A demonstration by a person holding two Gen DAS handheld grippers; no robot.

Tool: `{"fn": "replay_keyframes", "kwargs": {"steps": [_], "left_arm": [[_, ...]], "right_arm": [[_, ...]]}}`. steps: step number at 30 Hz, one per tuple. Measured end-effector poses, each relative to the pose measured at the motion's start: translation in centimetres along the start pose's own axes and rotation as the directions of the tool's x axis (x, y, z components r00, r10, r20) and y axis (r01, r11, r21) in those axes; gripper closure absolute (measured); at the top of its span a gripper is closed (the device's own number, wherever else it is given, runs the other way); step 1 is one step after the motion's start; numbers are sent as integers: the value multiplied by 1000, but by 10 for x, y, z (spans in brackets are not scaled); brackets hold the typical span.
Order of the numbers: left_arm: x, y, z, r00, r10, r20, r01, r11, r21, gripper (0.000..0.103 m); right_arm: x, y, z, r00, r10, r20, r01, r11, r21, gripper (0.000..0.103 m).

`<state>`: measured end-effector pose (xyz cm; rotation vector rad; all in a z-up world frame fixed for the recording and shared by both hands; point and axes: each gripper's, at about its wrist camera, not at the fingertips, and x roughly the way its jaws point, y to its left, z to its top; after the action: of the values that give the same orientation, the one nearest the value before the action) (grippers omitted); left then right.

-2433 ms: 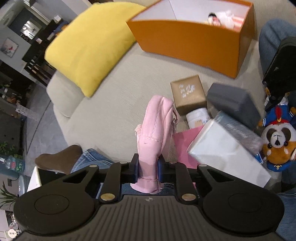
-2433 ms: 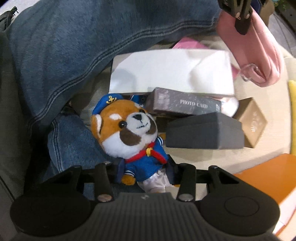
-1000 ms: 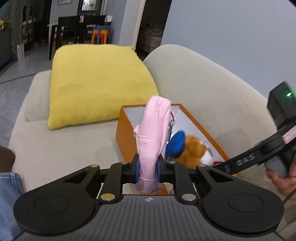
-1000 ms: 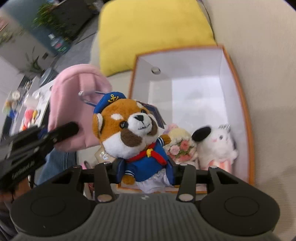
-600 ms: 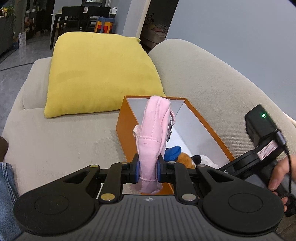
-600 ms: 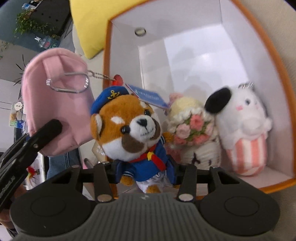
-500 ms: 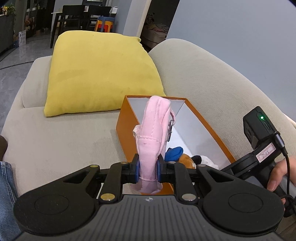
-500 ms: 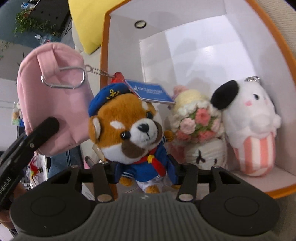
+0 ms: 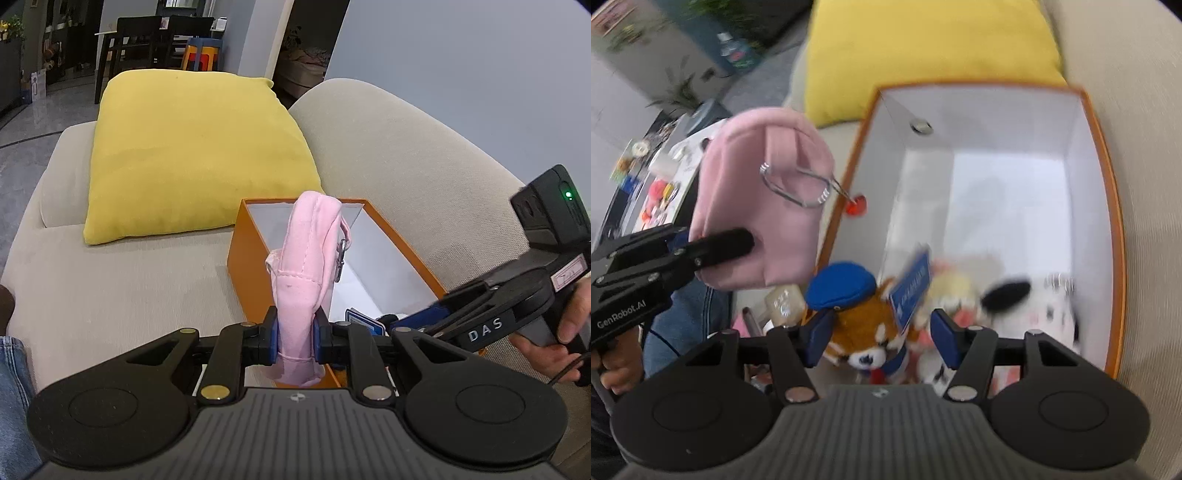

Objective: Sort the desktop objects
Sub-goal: 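Lower the pink pouch into the shoebox and open the left tool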

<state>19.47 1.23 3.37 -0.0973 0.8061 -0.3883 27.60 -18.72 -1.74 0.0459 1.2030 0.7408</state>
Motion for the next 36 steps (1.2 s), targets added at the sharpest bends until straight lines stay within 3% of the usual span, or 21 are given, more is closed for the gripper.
{"fn": "replay_keyframes", "kwargs": {"steps": [2,6,18,23,29,32,36], "left_arm": [[0,0,1,1000,7,-1,-7,1000,3,84],[-1,-2,3,1000,11,1,-11,1000,11,84],[3,-3,6,1000,10,0,-10,1000,27,83],[3,-6,7,1000,12,0,-12,999,42,83],[2,-12,12,999,14,32,-16,998,64,83],[4,-26,15,997,39,64,-48,989,142,84],[16,-54,16,992,82,99,-107,954,279,84]], "right_arm": [[5,3,3,999,31,-12,-31,998,-45,43],[17,8,7,1000,3,-18,-4,995,-97,56],[59,-18,25,990,8,-138,-5,1000,21,60],[74,-20,23,986,-7,-169,7,1000,3,62],[44,-17,30,994,-40,-104,37,999,-32,61],[15,-19,34,996,-60,-62,58,998,-32,61],[-31,-34,35,999,-48,15,46,996,81,61]]}}
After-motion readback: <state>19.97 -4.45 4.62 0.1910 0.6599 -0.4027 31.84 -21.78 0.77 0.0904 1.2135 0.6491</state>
